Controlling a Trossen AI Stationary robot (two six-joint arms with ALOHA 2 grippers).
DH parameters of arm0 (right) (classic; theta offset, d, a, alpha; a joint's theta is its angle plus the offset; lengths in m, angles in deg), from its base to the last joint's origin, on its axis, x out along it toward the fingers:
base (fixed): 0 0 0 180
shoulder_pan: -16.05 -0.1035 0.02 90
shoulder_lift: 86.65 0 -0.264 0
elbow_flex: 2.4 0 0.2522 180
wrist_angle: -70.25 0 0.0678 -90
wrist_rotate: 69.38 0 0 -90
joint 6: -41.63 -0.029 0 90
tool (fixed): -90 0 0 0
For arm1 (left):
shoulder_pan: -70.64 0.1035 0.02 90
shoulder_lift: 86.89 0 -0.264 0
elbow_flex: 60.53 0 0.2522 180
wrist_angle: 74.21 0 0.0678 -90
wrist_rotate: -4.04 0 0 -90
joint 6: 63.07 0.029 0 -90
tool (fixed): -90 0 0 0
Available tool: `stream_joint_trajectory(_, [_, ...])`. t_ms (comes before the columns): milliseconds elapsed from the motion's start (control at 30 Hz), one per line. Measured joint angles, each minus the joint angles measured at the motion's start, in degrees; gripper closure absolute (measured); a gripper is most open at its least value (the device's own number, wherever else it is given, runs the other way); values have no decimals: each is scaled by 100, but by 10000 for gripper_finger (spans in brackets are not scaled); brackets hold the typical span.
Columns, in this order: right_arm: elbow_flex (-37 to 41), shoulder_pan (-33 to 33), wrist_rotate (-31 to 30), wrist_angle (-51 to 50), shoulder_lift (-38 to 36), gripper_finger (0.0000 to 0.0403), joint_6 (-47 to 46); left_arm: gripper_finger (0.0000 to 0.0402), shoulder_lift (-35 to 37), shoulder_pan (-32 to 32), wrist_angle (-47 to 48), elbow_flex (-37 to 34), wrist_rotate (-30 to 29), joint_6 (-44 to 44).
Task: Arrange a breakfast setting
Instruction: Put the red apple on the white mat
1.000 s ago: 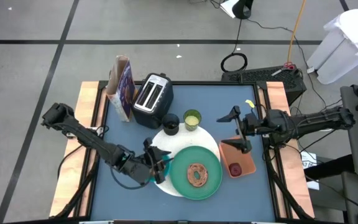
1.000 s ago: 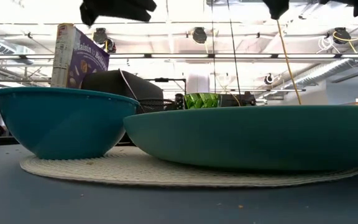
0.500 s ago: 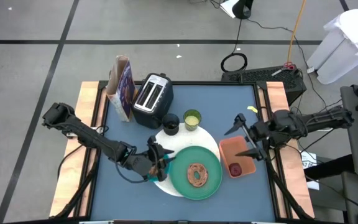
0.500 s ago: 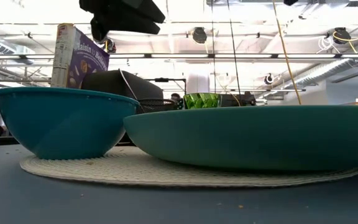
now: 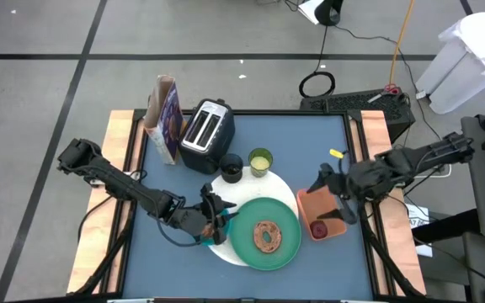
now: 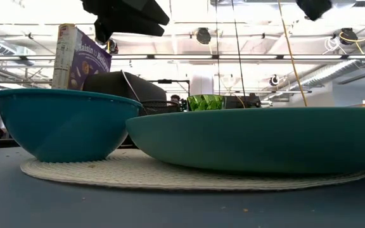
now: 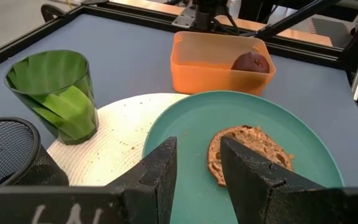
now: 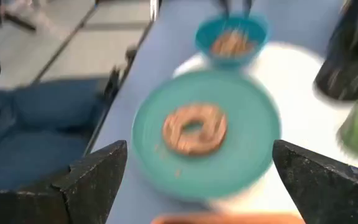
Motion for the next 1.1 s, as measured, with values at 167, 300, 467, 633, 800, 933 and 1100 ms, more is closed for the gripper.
stream_joint_trajectory(167, [-8,-367,14,-783,255,7,-314,272,0,0,0,0,0,0])
stream_joint_trajectory(300, [-10,-584,18,-882,400,7,-534,272,0,0,-1,0,0,0])
stream_joint_trajectory(467, [108,-751,1,-860,573,7,-613,272,0,0,-2,0,0,-70])
stream_joint_trajectory(633, [589,-872,-1,-875,731,7,-653,272,0,0,-2,0,0,-96])
stream_joint_trajectory(800, [1036,-878,-3,-740,797,7,-654,272,0,0,-4,1,0,-104])
stream_joint_trajectory(933, [1285,-878,-3,-502,795,7,-654,272,0,0,-39,2,0,-111])
stream_joint_trajectory(1100, [1539,-878,-3,-219,795,7,-653,272,0,0,-36,2,0,-111])
